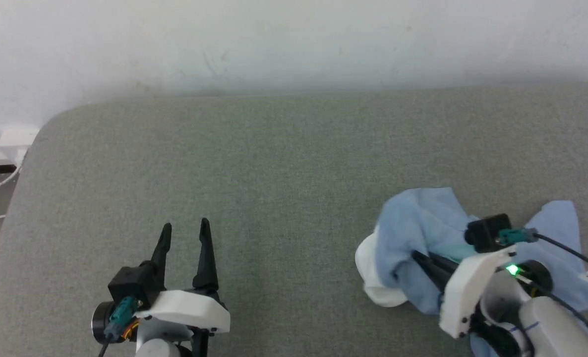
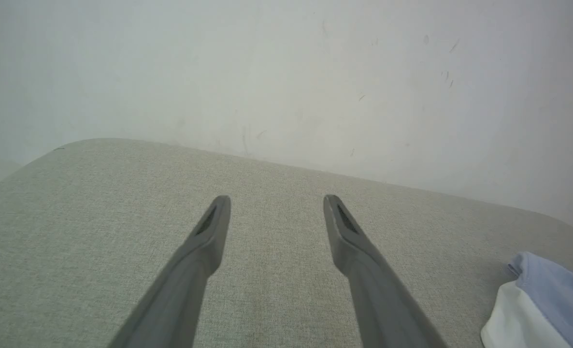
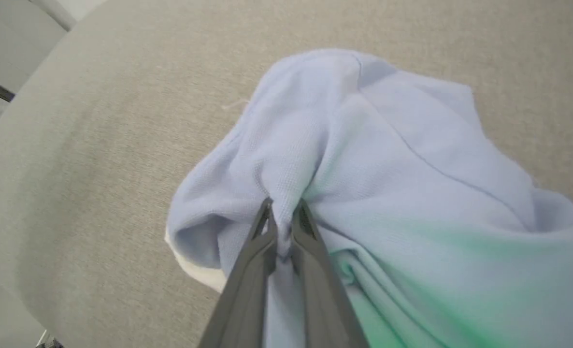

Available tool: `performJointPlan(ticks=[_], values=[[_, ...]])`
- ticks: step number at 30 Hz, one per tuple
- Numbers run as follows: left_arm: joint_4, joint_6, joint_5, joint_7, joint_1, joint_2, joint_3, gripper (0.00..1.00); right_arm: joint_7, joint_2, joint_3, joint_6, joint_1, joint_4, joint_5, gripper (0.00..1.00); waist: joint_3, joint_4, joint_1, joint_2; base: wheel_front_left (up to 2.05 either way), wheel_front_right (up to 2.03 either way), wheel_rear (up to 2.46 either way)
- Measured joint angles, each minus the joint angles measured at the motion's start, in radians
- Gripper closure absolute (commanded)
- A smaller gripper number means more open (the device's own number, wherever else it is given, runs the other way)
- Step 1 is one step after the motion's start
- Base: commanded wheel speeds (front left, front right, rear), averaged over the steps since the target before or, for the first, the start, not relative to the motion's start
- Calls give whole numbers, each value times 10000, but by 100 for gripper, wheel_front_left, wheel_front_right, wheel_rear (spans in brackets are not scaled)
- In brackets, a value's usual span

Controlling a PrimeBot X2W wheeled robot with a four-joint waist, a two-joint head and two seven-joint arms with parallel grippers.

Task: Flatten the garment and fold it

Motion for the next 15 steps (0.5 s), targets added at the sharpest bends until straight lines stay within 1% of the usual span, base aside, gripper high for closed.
performJointPlan(ticks=[2,6,8,10,11,12,14,15], values=[[4,0,2,-2,-1,12,0,0,-598,130,483,0,-104,-337,61,100,-51,-32,0,0,0,0,0],[19,0,2,-2,-2,35,-6,0,-1448,389,1655,0,-168,-1195,389,100,-101,-83,0,0,0,0,0],[23,0,2,-2,-3,58,-8,0,-1528,462,2222,0,-149,-1386,579,100,-94,-98,0,0,0,0,0],[23,0,2,-2,-4,65,-12,0,-1352,476,2625,2,-50,-1212,614,100,-78,-109,0,0,0,0,0],[27,2,2,-2,-5,69,-15,0,-1285,476,2790,2,47,-1011,612,88,-64,-118,0,0,0,0,0],[38,13,2,-2,-6,71,-19,0,-1287,468,2894,2,152,-794,539,70,-49,-123,0,0,0,0,0],[50,13,0,-2,-25,67,-38,0,-1398,510,2953,2,341,-420,481,0,-3,-110,0,0,0,0,0],[59,13,0,-2,-31,67,-38,0,-1582,552,2913,2,408,-297,477,0,10,-100,1,0,0,0,0]])
